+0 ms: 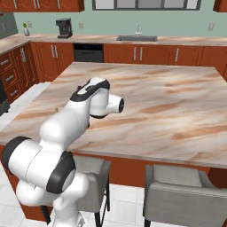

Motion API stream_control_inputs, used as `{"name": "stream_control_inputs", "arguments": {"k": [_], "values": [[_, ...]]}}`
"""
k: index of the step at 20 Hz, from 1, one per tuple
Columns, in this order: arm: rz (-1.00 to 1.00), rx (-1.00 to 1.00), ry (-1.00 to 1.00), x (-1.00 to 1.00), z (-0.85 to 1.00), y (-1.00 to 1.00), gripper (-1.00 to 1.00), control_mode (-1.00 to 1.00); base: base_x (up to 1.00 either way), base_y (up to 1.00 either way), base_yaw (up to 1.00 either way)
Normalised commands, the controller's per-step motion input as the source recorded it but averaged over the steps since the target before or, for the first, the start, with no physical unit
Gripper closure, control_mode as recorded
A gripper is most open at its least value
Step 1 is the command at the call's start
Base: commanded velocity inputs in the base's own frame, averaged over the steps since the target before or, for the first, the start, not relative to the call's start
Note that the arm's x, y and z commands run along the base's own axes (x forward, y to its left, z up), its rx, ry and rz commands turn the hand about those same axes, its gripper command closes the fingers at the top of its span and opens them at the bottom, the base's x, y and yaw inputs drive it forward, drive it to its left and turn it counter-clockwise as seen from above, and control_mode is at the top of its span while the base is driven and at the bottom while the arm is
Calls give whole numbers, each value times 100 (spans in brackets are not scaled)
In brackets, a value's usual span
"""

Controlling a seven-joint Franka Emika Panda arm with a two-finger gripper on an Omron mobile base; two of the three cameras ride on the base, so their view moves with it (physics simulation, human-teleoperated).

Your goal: Get the candle and the wine from the cabinet and move them to the dining counter.

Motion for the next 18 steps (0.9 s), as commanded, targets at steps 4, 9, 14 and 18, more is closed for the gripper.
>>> {"name": "stream_control_inputs", "arguments": {"k": [4,9,14,18], "values": [[5,0,0,3,-47,17,100,-100,0,0,0],[5,0,0,4,-37,14,100,-100,0,0,0],[5,0,0,0,-31,14,100,-100,0,0,0],[3,0,0,1,-23,11,100,-100,0,0,0]]}}
